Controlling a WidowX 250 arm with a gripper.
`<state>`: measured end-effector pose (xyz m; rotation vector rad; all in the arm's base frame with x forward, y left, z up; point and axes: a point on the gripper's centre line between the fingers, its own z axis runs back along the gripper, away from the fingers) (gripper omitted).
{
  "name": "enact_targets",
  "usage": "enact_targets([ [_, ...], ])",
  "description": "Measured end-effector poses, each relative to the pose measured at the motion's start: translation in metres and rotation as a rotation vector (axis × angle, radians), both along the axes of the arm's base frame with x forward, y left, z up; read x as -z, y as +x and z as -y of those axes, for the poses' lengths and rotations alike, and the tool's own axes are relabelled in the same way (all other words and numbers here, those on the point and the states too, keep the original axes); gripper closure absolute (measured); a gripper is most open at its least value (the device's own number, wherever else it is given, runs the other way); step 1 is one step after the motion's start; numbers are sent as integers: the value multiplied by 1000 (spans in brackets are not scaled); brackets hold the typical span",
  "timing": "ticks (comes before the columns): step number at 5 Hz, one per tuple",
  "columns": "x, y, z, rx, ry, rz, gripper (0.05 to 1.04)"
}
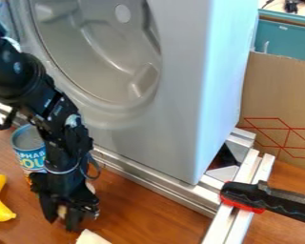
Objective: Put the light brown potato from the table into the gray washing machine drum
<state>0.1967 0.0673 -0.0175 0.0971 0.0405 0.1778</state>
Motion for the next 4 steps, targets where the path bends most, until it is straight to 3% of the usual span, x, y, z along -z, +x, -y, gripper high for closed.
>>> enact_targets([
  [2,-55,-21,-2,-40,16,133,628],
  [3,-101,-18,-2,-48,37,264,628],
  [4,-134,17,-9,-62,40,349,628],
])
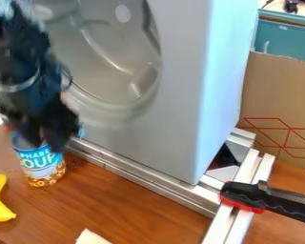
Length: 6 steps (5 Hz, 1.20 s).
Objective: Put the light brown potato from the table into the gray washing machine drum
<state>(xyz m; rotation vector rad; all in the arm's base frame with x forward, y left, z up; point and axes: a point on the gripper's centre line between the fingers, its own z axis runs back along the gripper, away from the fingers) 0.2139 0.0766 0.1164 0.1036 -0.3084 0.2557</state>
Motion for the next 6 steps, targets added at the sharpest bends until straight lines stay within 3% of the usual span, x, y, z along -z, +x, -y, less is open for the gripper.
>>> enact_targets([
  [1,-12,36,-14,-12,-7,16,628],
  [2,-9,67,-25,-1,-14,-14,628],
  [3,10,83,-37,-15,-1,-79,628],
  [4,39,98,-41,-9,-27,-132,628],
  [6,36,124,-54,-28,-31,-85,639],
])
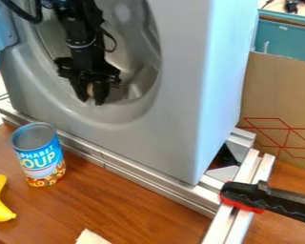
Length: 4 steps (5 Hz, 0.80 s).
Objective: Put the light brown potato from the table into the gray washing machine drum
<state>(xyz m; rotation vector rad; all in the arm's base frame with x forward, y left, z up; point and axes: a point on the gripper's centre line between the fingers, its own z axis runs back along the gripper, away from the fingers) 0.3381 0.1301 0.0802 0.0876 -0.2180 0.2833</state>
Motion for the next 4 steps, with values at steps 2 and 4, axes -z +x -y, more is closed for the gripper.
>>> enact_targets([
  [2,1,20,-3,-35,-39,16,483],
  [4,-2,7,-6,-54,-115,17,115],
])
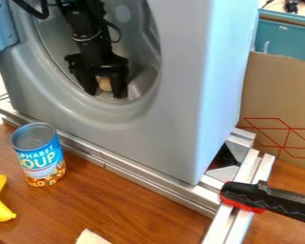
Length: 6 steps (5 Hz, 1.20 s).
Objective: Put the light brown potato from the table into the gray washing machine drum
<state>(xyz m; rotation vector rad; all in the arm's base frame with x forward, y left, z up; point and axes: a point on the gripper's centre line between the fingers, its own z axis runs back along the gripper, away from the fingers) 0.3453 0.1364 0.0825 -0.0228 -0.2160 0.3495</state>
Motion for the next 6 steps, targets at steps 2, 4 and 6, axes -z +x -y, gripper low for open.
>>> enact_targets([
  [2,-7,-72,-13,-64,45,-140,90],
  [4,-16,-146,1,45,59,-294,88],
  [6,-26,-174,20,192,21,-309,87],
])
